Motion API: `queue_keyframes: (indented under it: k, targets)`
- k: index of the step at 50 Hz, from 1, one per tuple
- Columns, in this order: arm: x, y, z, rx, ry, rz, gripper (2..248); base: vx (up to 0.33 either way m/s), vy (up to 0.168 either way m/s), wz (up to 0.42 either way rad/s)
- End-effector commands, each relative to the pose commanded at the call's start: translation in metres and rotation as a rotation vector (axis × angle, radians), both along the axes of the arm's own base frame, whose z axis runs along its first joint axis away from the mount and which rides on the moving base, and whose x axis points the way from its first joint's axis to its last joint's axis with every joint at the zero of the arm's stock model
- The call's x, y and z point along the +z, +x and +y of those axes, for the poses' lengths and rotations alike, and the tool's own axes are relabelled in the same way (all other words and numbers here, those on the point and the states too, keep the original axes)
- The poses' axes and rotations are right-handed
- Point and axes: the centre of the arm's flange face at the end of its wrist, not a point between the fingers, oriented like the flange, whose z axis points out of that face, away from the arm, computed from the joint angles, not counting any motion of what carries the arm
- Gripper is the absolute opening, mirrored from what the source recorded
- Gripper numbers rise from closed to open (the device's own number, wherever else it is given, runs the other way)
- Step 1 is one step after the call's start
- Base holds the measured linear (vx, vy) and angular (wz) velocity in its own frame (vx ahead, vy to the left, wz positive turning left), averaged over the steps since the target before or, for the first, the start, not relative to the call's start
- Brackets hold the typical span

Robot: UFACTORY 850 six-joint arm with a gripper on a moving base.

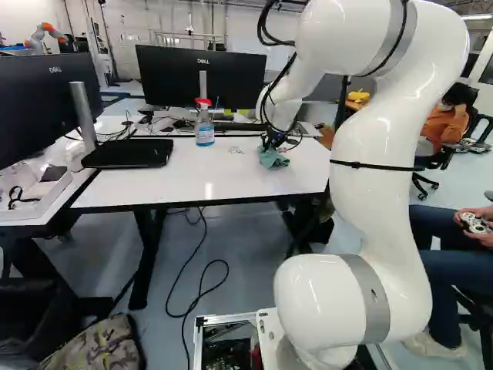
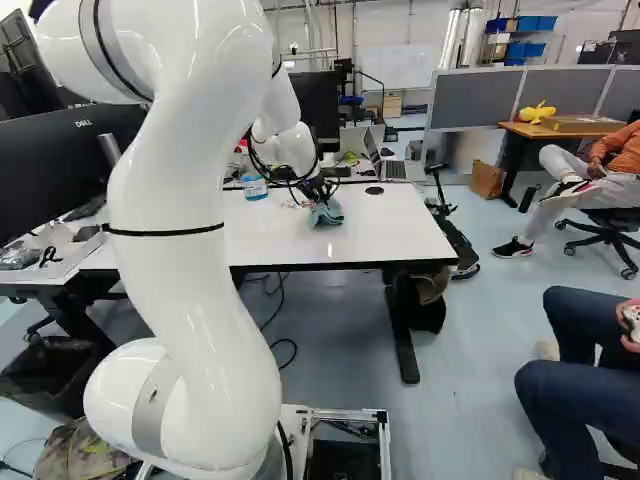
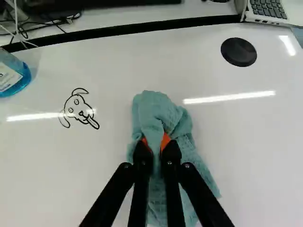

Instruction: Clean the table with the green towel

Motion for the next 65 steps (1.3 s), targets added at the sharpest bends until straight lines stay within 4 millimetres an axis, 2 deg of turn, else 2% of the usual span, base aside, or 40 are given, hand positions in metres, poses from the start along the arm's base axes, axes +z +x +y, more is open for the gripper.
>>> queue_keyframes:
  k: [16,40,65]
  targets:
    - [0.019,-0.009,0.003,0.004,0.001,0.009,37,0.0,0.0,0.0]
    - [0.044,-0.028,0.019,0.029,0.005,0.075,37,0.0,0.0,0.0]
    - [0.072,-0.07,0.053,0.087,0.006,0.135,37,0.0,0.0,0.0]
